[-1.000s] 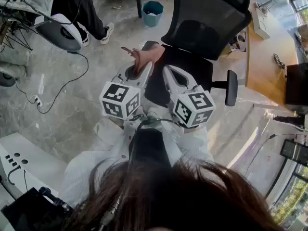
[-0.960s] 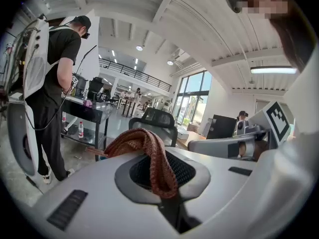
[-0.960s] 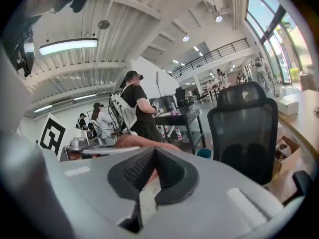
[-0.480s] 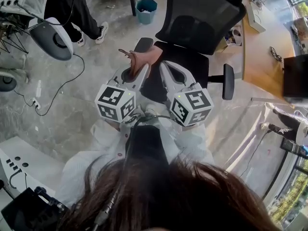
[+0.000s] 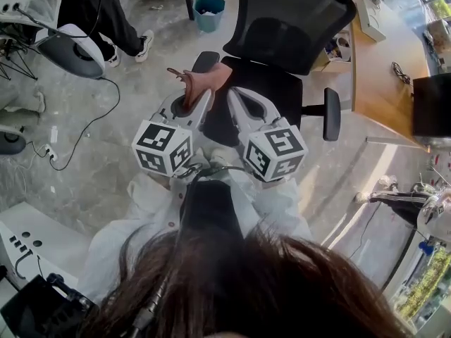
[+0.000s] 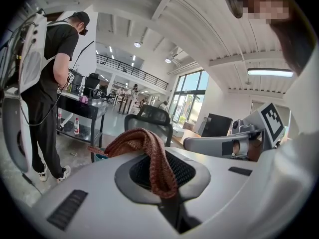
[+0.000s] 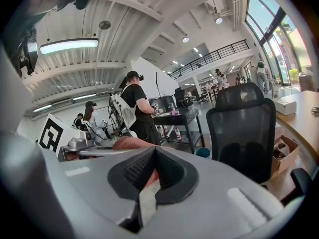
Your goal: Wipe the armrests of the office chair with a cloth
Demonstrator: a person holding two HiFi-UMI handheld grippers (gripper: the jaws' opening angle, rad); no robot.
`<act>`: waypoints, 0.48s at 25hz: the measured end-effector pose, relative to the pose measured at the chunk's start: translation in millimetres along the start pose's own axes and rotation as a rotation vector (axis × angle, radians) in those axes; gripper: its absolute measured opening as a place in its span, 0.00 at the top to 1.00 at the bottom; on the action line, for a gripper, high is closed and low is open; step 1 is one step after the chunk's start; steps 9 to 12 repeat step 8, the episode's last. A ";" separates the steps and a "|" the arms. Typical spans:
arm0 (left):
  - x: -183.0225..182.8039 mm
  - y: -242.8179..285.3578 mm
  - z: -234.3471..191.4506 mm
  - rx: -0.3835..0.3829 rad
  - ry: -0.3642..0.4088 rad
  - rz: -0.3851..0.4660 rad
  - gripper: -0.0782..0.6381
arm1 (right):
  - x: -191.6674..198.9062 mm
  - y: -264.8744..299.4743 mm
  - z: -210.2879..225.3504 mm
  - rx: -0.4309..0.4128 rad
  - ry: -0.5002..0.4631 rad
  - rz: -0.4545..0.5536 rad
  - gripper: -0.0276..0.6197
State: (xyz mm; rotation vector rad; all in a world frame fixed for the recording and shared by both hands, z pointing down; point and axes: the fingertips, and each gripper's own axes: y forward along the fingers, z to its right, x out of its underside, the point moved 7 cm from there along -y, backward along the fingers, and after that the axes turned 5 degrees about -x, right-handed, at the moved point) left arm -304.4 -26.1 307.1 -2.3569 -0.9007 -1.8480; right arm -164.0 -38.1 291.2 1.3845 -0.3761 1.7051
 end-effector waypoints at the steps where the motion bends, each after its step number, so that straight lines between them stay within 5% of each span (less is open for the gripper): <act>1: 0.6 -0.5 0.0 0.000 -0.001 -0.002 0.85 | 0.4 -0.3 -0.6 0.000 0.001 0.000 0.96; 12: 2.5 -4.2 -1.8 -0.002 -0.007 -0.006 0.85 | 3.2 -2.2 -3.6 0.003 0.010 -0.001 0.96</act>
